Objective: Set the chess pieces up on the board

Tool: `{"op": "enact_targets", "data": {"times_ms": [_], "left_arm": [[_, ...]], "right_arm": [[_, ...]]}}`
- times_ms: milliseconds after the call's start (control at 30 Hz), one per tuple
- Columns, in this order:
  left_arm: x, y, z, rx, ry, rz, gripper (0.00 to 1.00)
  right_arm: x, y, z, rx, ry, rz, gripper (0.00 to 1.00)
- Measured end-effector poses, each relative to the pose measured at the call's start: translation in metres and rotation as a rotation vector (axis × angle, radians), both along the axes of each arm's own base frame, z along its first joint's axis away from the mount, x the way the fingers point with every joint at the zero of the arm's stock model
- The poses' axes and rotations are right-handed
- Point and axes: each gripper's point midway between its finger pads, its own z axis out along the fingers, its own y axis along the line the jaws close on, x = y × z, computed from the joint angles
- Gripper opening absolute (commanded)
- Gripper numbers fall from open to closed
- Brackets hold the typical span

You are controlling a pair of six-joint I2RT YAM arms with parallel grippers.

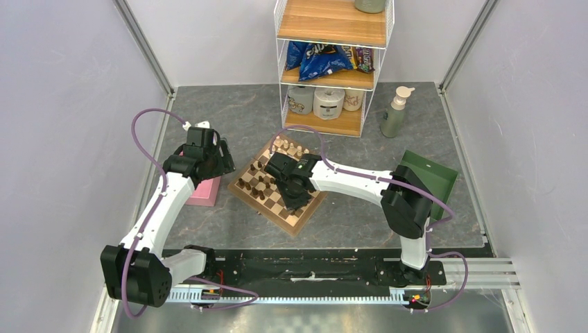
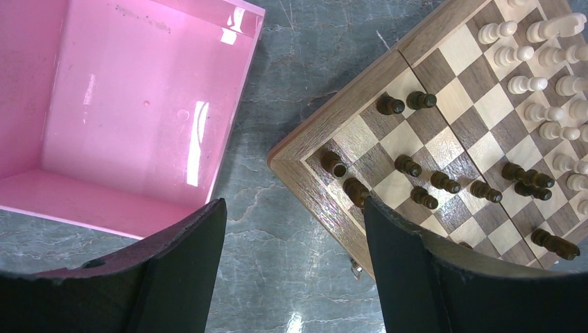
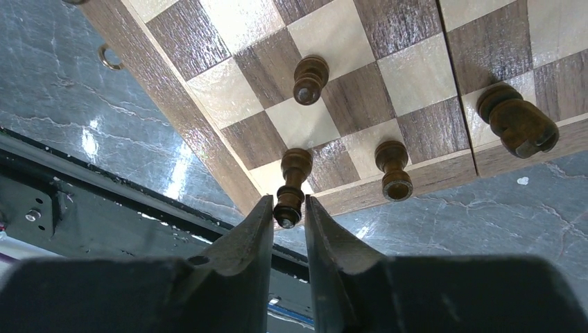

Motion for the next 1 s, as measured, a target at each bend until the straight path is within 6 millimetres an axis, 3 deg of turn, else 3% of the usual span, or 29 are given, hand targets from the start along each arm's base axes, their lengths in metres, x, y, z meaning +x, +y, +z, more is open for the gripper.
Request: {"op": "enact_targets", "data": {"times_ms": [167, 467, 1000], "left_arm": [[0.000, 0.000, 0.000, 0.000, 0.001, 0.000, 0.79], [-0.001, 0.000, -0.003, 0.002, 0.008, 0.000, 0.79], [-0.009, 0.012, -0.011, 0.049, 0.017, 0.035, 0.81]], "right_arm": [[0.001, -0.001, 0.000, -0.004, -0.008, 0.002, 0.16], [0.003, 0.001, 0.002, 0.001, -0.015, 0.005, 0.13], [0.021, 0.036, 0.048, 0.134, -0.080, 0.014, 0.14]]}}
